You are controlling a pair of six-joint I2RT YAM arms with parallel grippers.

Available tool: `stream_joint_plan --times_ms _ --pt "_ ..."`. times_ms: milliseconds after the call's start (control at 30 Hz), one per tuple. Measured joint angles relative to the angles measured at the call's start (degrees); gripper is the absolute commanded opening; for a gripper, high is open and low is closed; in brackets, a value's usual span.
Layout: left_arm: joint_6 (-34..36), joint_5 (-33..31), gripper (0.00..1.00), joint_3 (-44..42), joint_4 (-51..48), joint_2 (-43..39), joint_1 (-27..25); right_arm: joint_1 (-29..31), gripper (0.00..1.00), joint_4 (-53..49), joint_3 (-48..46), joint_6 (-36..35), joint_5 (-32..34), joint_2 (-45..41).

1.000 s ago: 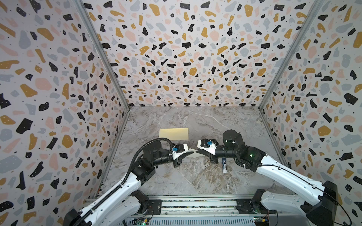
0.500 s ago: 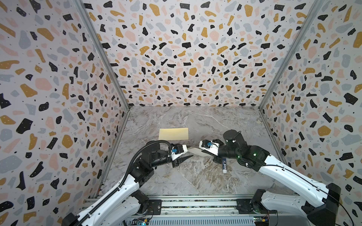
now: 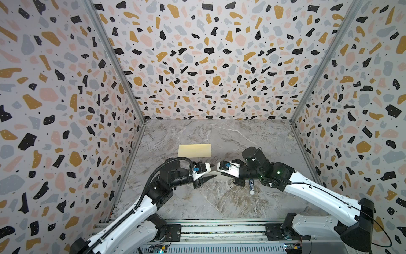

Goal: Place the letter into the envelope and seal it

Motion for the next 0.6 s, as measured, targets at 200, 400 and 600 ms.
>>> stream_joint_plan --times_ms 200,400,600 --pt "0.0 1.1 0.00 0.0 -0.4 0.6 0.0 0.4 0.00 0.3 0.1 0.0 0.2 0.2" --pt "0.0 1.5 0.00 0.0 -0.4 1.0 0.0 0.4 0.00 0.6 0.1 0.0 1.2 0.1" --pt "0.0 1.6 0.00 0.0 -0.3 1.0 0.0 0.4 0.23 2.1 -0.5 0.3 1.9 -2.1"
